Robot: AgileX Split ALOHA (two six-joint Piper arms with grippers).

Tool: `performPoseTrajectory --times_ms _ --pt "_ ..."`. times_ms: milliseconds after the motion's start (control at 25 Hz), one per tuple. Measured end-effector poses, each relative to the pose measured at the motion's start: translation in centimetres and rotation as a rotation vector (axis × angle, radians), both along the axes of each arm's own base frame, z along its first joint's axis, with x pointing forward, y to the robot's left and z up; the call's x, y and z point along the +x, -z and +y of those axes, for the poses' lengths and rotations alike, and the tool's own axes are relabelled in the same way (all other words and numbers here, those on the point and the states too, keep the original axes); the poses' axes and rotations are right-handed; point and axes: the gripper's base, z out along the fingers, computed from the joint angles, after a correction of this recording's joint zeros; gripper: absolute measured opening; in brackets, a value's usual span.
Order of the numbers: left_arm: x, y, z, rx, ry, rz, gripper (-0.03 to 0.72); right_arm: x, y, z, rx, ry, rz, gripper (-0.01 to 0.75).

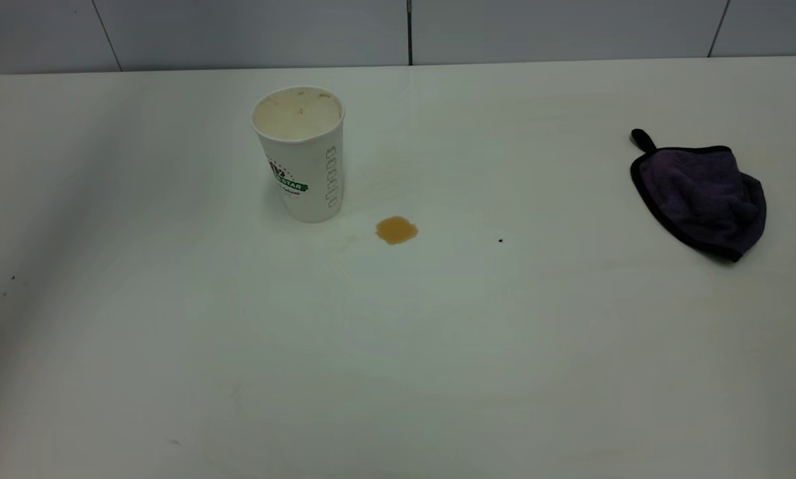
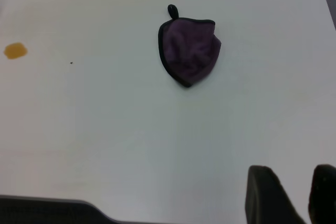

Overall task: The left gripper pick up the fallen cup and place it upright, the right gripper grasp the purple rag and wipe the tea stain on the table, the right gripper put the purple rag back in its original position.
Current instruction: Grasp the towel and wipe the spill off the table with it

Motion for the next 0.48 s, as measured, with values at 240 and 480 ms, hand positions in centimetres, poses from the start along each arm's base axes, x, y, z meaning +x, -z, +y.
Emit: performPoseTrajectory --times_ms 240,480 --pt "-6.1 -2.2 2.3 0.048 -0.057 -0.012 0.487 0.0 0.0 0.0 0.000 0.000 0.000 0.239" --pt "-14.8 -2.4 4.7 0.060 -0.065 0.000 0.487 0.0 0.0 0.0 0.000 0.000 0.000 0.239"
